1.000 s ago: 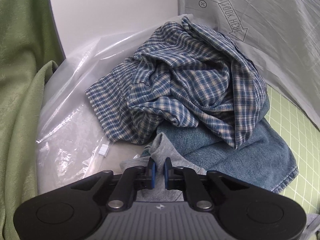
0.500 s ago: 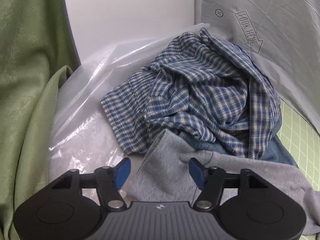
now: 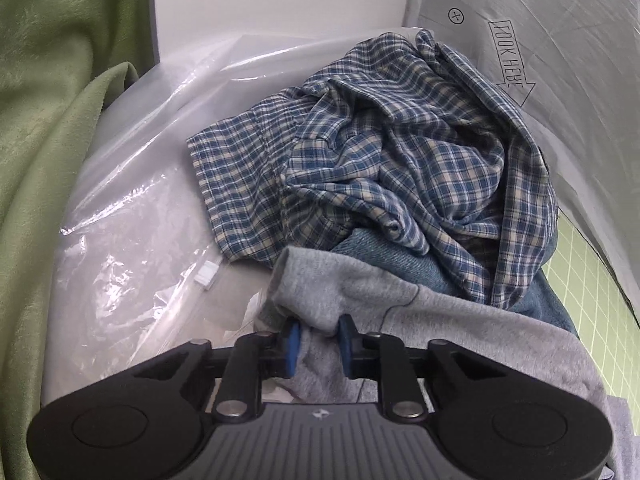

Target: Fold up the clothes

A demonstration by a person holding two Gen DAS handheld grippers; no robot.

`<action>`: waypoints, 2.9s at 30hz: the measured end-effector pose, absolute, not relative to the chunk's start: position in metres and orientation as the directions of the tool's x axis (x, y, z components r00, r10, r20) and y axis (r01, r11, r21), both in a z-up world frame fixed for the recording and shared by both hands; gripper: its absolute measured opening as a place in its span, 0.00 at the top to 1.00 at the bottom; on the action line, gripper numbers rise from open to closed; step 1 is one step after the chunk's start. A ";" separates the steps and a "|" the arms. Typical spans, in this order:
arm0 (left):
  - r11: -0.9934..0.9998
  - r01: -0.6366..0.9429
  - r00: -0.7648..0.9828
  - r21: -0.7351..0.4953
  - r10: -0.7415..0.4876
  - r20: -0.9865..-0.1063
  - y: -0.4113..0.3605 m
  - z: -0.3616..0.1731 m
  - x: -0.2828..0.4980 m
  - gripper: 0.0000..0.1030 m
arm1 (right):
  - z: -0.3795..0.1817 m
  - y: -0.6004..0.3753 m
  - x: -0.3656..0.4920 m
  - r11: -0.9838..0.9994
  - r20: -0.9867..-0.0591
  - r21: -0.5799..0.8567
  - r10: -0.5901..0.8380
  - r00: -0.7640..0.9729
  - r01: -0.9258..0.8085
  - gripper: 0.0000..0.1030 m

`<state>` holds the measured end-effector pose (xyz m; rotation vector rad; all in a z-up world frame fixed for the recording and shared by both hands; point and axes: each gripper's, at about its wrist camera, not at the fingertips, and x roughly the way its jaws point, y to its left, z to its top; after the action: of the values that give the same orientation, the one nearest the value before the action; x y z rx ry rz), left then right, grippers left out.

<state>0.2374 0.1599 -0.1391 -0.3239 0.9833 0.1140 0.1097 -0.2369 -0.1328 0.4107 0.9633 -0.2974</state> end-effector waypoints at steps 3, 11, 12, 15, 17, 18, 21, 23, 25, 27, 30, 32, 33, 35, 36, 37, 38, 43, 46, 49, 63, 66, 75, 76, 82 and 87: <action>0.943 -0.238 0.565 -0.233 -0.060 -0.823 0.161 -0.131 0.228 0.86 | -0.123 -0.233 0.102 0.886 -0.821 0.211 -0.069 0.567 0.413 0.43; 0.924 -0.233 0.583 -0.304 -0.117 -0.804 0.174 -0.108 0.163 0.88 | -0.101 -0.213 0.059 0.887 -0.780 0.226 -0.083 0.621 0.402 0.43; 0.918 -0.244 0.579 -0.314 -0.122 -0.806 0.176 -0.107 0.153 0.88 | -0.099 -0.211 0.051 0.888 -0.776 0.228 -0.082 0.625 0.400 0.43; 0.902 -0.272 0.572 -0.335 -0.128 -0.810 0.185 -0.100 0.124 0.88 | -0.097 -0.205 0.029 0.891 -0.771 0.232 -0.077 0.632 0.391 0.43; 0.898 -0.270 0.578 -0.347 -0.137 -0.805 0.191 -0.092 0.107 0.89 | -0.095 -0.205 0.015 0.892 -0.770 0.232 -0.075 0.634 0.387 0.43; 0.897 -0.265 0.580 -0.355 -0.146 -0.801 0.194 -0.087 0.099 0.89 | -0.095 -0.205 0.009 0.893 -0.770 0.232 -0.073 0.634 0.385 0.43; 0.893 -0.274 0.576 -0.358 -0.146 -0.805 0.202 -0.075 0.080 0.89 | -0.094 -0.209 -0.008 0.888 -0.763 0.242 -0.074 0.642 0.390 0.43; 0.888 -0.306 0.553 -0.343 -0.128 -0.824 0.206 -0.076 0.070 0.89 | -0.095 -0.213 -0.019 0.883 -0.763 0.249 -0.074 0.643 0.398 0.43; 0.884 -0.343 0.523 -0.319 -0.102 -0.846 0.209 -0.083 0.060 0.89 | -0.095 -0.216 -0.032 0.884 -0.765 0.245 -0.075 0.640 0.398 0.43; 0.891 -0.357 0.485 -0.281 -0.080 -0.871 0.208 -0.096 0.054 0.88 | -0.095 -0.220 -0.043 0.886 -0.770 0.233 -0.083 0.633 0.400 0.43; 0.914 -0.337 0.430 -0.224 -0.062 -0.901 0.192 -0.114 0.047 0.83 | -0.093 -0.236 -0.060 0.877 -0.781 0.216 -0.108 0.615 0.429 0.43; 0.930 -0.315 0.421 -0.188 -0.041 -0.906 0.179 -0.119 0.043 0.76 | -0.090 -0.245 -0.071 0.865 -0.786 0.202 -0.136 0.604 0.458 0.42; 0.936 -0.306 0.418 -0.175 -0.033 -0.908 0.172 -0.120 0.042 0.71 | -0.090 -0.249 -0.077 0.860 -0.787 0.196 -0.149 0.599 0.471 0.42; 0.942 -0.296 0.414 -0.156 -0.021 -0.910 0.163 -0.122 0.042 0.60 | -0.091 -0.256 -0.090 0.847 -0.796 0.178 -0.176 0.580 0.501 0.42; 0.943 -0.300 0.416 -0.145 -0.007 -0.910 0.160 -0.122 0.043 0.53 | -0.092 -0.261 -0.097 0.838 -0.802 0.169 -0.188 0.567 0.518 0.41; 0.943 -0.305 0.417 -0.134 0.006 -0.909 0.157 -0.122 0.043 0.42 | -0.094 -0.265 -0.104 0.830 -0.808 0.160 -0.201 0.554 0.535 0.41; 0.943 -0.309 0.424 -0.122 0.022 -0.906 0.155 -0.121 0.044 0.38 | -0.095 -0.269 -0.110 0.819 -0.813 0.152 -0.215 0.541 0.554 0.41; 0.945 -0.313 0.486 -0.089 0.080 -0.870 0.144 -0.108 0.045 0.31 | -0.096 -0.303 -0.142 0.747 -0.818 0.106 -0.310 0.485 0.656 0.35; 0.958 -0.280 0.514 -0.070 0.087 -0.853 0.128 -0.101 0.045 0.30 | -0.094 -0.334 -0.165 0.689 -0.807 0.094 -0.370 0.461 0.719 0.33; 0.969 -0.239 0.529 -0.067 0.072 -0.845 0.100 -0.096 0.035 0.30 | -0.097 -0.368 -0.188 0.636 -0.802 0.091 -0.410 0.435 0.767 0.32; 0.950 0.229 0.368 -0.212 -0.286 -0.885 -0.108 -0.127 -0.049 0.25 | -0.140 -0.456 -0.212 0.791 -0.829 0.283 -0.083 0.553 0.543 0.29; 0.945 0.256 0.344 -0.203 -0.285 -0.895 -0.140 -0.141 -0.056 0.25 | -0.145 -0.458 -0.213 0.818 -0.820 0.339 0.015 0.572 0.465 0.31; 0.908 0.179 0.323 -0.379 -0.418 -0.849 -0.137 -0.121 -0.064 0.91 | -0.109 -0.503 -0.244 0.541 -0.574 0.768 0.340 0.746 0.344 0.91; 0.892 0.170 0.327 -0.419 -0.452 -0.830 -0.132 -0.112 -0.065 0.90 | -0.100 -0.513 -0.253 0.470 -0.513 0.819 0.344 0.787 0.328 0.92; 0.965 0.104 0.331 -0.240 -0.261 -0.907 -0.137 -0.121 -0.071 0.65 | -0.102 -0.530 -0.246 0.720 -0.834 0.394 0.017 0.552 0.572 0.71; 0.973 0.148 0.363 -0.175 -0.218 -0.906 -0.144 -0.117 -0.070 0.42 | -0.102 -0.525 -0.243 0.738 -0.837 0.324 -0.069 0.543 0.592 0.34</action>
<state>-0.0705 -0.1436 -0.1174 -0.0670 1.1763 -0.2358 -0.2428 -0.5247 -0.1020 0.6409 0.9223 -0.4254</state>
